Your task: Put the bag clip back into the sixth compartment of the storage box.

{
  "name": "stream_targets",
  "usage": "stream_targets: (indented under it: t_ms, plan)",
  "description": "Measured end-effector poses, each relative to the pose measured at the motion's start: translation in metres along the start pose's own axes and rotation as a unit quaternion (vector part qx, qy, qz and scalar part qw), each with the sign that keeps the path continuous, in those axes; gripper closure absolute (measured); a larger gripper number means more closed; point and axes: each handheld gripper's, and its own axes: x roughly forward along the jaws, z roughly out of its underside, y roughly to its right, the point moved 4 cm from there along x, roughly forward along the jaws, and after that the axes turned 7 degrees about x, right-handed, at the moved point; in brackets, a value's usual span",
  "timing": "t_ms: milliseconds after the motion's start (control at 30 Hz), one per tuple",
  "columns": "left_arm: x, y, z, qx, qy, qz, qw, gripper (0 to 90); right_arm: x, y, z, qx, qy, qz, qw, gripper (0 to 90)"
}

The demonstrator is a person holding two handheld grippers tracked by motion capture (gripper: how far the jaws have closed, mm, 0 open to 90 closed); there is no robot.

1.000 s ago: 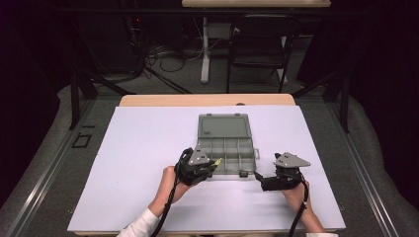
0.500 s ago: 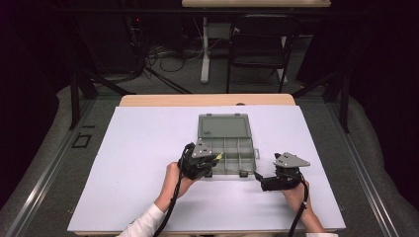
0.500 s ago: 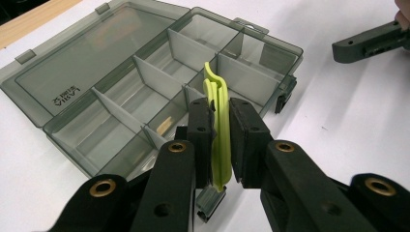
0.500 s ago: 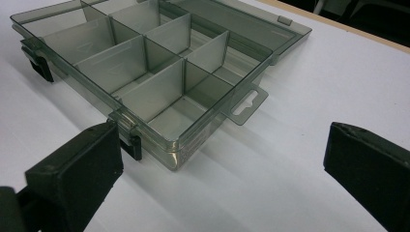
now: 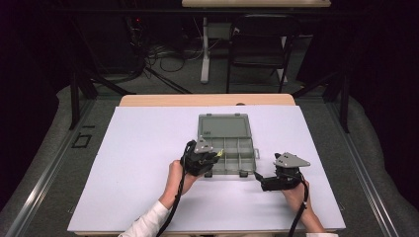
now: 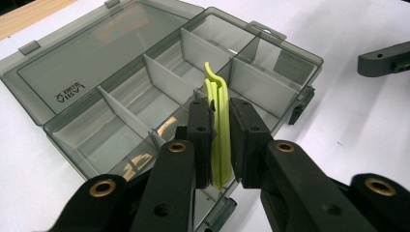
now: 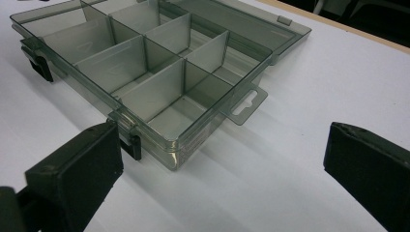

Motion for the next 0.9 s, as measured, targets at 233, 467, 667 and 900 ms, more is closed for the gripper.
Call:
stream_targets:
  t_ms: [233,467,667,900]
  plan:
    - [0.006,-0.002,0.001,-0.013,-0.009,-0.003,0.9999,80.0,0.000,0.000,0.000,-0.002,-0.001,0.000,1.0000,0.0]
    - [0.010,-0.004,0.001,-0.020,-0.013,-0.001,0.9997,80.0,0.000,0.000,0.000,-0.001,-0.001,0.000,1.0000,0.0]
    - [0.015,-0.003,0.002,-0.019,-0.017,0.000,0.9997,80.0,0.000,0.000,0.000,-0.002,-0.001,-0.002,1.0000,0.0]
    - [0.020,-0.004,0.003,-0.022,-0.023,0.000,0.9995,79.9,0.000,0.000,0.000,-0.002,-0.001,-0.002,1.0000,0.0]
